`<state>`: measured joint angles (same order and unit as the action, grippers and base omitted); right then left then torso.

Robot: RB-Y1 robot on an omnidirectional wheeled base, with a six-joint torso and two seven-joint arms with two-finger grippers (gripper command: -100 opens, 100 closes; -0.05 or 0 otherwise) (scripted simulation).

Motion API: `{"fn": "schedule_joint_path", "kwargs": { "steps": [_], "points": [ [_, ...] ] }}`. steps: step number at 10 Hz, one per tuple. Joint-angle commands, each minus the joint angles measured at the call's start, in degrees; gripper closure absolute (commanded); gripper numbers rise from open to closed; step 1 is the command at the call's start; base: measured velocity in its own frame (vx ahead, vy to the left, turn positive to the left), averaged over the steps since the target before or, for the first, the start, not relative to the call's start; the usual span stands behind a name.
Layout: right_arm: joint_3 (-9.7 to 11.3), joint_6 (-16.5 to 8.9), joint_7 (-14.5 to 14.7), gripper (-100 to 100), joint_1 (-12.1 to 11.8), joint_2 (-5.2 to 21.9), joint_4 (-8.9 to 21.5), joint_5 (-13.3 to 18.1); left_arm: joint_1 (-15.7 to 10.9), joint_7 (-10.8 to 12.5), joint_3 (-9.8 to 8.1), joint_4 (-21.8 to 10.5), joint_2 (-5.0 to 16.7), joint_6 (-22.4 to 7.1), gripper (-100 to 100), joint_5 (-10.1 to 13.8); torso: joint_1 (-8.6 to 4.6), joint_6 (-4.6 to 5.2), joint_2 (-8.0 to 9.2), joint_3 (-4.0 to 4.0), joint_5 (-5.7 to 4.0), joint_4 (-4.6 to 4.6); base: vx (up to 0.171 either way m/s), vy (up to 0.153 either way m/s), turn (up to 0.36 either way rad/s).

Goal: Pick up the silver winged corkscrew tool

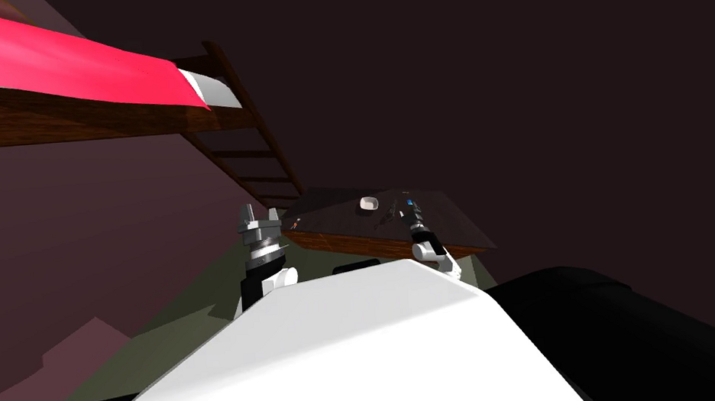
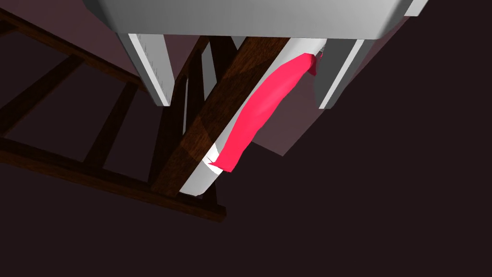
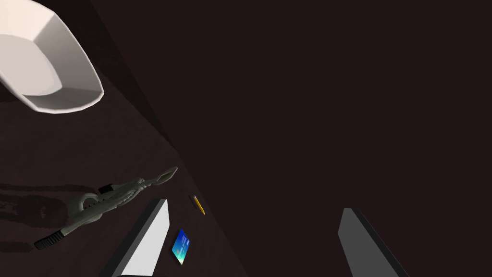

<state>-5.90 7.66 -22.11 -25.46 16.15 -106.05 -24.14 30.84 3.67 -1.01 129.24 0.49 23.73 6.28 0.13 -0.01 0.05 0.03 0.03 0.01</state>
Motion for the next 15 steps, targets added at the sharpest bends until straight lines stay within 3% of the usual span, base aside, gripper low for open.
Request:
{"fn": "schedule_joint_path", "kwargs": {
  "steps": [1, 2, 4, 5, 6, 7, 9, 10, 12, 13, 15],
  "points": [
    [-0.6, -1.6, -0.8, -100, 0.1, 0.3, 1.7, -1.2, 0.0, 0.0, 0.0, 0.0, 0.0, 0.0, 0, 0.0, 0.0, 0.0, 0.0, 0.0, 0.0, 0.0, -0.004, 0.045, 0.096],
    [-1.6, -3.6, -2.3, -100, 0.6, 1.5, 3.8, -3.7, 0.0, 0.0, 0.0, 0.0, 0.0, 0.0, 0, 0.0, -0.01, 0.03, 0.0, 0.0, 0.01, 0.0, -0.008, 0.07, 0.205],
    [-1.6, -3.6, -2.3, -100, 0.6, 1.5, 5.3, -3.7, 0.0, 0.0, 0.0, 0.0, 0.0, 0.0, 0, 0.0, 0.07, 0.03, 0.0, 0.0, 0.02, 0.0, 0.0, 0.042, 0.027],
    [-2.6, -5.6, -3.9, -100, 1.2, 2.7, 6.6, -6.3, 0.0, 0.0, -0.01, 0.0, 0.0, 0.0, 0, 0.0, -0.04, 0.06, 0.01, 0.01, 0.01, 0.0, -0.008, 0.05, 0.203],
    [-2.6, -5.6, -3.9, -100, 1.2, 2.7, 9.0, -6.3, 0.0, 0.0, 0.0, 0.0, 0.0, 0.0, 0, 0.0, 0.0, -0.01, 0.02, 0.01, 0.0, 0.01, -0.005, 0.046, 0.097],
    [-3.7, -7.0, -5.5, -100, 1.8, 3.9, 11.2, -8.9, 0.0, 0.0, -0.01, 0.0, 0.0, 0.0, 0, 0.0, -0.01, 0.05, 0.02, 0.01, 0.01, 0.0, 0.001, 0.067, 0.195],
    [-3.7, -7.5, -5.5, -100, 1.8, 3.9, 12.7, -9.0, 0.0, 0.0, -0.01, 0.0, 0.0, 0.0, 0, 0.0, 0.04, 0.04, -0.01, 0.0, 0.02, 0.0, 0.004, 0.035, 0.024],
    [-4.7, -9.5, -7.0, -100, 2.4, 5.1, 14.3, -11.6, 0.0, 0.0, -0.01, 0.0, 0.0, 0.0, 0, 0.0, -0.07, 0.05, 0.0, 0.0, 0.0, 0.0, 0.005, 0.04, 0.29],
    [-4.7, -9.5, -7.0, -100, 2.4, 5.1, 16.5, -11.7, 0.0, 0.0, -0.01, 0.0, 0.0, 0.0, 0, 0.0, -0.04, 0.06, 0.0, 0.0, 0.0, 0.0, 0.002, 0.027, 0.007],
    [-5.8, -11.4, -8.6, -100, 3.1, 6.4, 18.4, -14.4, 0.0, 0.0, -0.01, 0.0, 0.0, 0.0, 0, 0.0, -0.09, 0.06, 0.02, 0.01, 0.0, 0.0, -0.001, 0.04, 0.19],
    [-5.8, -11.4, -8.6, -100, 3.1, 6.4, 20.3, -14.4, 0.0, 0.0, -0.01, 0.0, 0.0, 0.0, 0, 0.0, -0.04, 0.04, 0.0, 0.0, 0.01, 0.0, 0.003, 0.028, 0.054]
  ]
}}
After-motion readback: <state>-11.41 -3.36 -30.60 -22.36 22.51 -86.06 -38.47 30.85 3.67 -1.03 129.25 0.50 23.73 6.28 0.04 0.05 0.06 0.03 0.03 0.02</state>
